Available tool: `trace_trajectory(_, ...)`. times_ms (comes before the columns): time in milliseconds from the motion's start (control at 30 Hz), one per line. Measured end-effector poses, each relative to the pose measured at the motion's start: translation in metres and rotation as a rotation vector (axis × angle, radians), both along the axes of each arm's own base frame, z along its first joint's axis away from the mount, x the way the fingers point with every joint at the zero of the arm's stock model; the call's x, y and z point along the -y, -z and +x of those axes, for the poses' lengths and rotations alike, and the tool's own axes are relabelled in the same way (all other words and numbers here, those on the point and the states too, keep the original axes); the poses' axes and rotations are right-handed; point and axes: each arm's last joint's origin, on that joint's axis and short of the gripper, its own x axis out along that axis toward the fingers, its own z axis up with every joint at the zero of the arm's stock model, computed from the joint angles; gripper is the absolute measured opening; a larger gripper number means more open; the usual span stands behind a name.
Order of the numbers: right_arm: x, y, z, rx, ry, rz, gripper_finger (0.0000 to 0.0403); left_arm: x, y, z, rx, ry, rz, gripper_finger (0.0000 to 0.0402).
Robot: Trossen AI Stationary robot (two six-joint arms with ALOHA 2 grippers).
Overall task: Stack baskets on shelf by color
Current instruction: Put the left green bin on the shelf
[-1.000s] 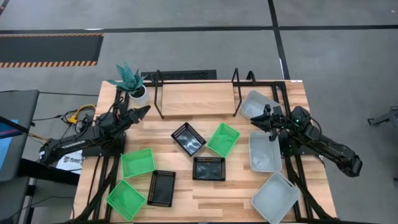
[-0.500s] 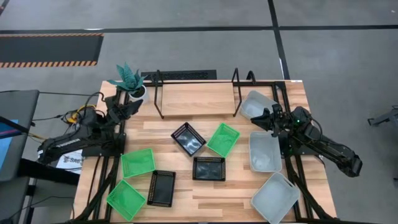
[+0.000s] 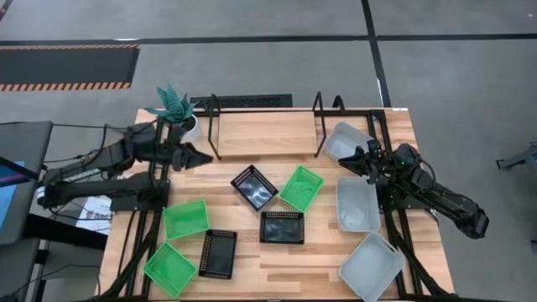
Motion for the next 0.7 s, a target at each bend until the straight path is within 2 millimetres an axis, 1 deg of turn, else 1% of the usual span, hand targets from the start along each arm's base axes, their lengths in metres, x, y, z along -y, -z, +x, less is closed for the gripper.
trace_trajectory(67, 0.000, -0.002, 0.000, 0.016, 0.000, -0.015, 0.0113, 0.001, -0.004, 0.005, -0.092, 0.077, -0.019, 0.0194)
trace_trajectory(167, -0.001, -0.009, -0.001, 0.076, 0.009, -0.093, 0.0113, 0.003, -0.009, 0.011, -0.185, 0.164, -0.007, 0.0194)
trace_trajectory(300, -0.001, -0.022, -0.004, 0.175, 0.094, -0.207, 0.0113, 0.009, -0.012, 0.018, -0.281, 0.253, 0.024, 0.0194)
trace_trajectory(433, -0.002, -0.040, -0.009, 0.199, 0.182, -0.313, 0.0117, 0.015, -0.012, 0.023, -0.383, 0.303, 0.049, 0.0194)
trace_trajectory(500, -0.003, -0.050, -0.012, 0.200, 0.230, -0.357, 0.0129, 0.017, -0.009, 0.026, -0.430, 0.301, 0.058, 0.0194)
trace_trajectory(567, -0.004, -0.062, -0.015, 0.192, 0.279, -0.404, 0.0149, 0.019, -0.006, 0.029, -0.457, 0.294, 0.067, 0.0194)
trace_trajectory(700, -0.004, -0.089, -0.019, 0.138, 0.371, -0.456, 0.0204, 0.020, -0.003, 0.032, -0.501, 0.275, 0.040, 0.0194)
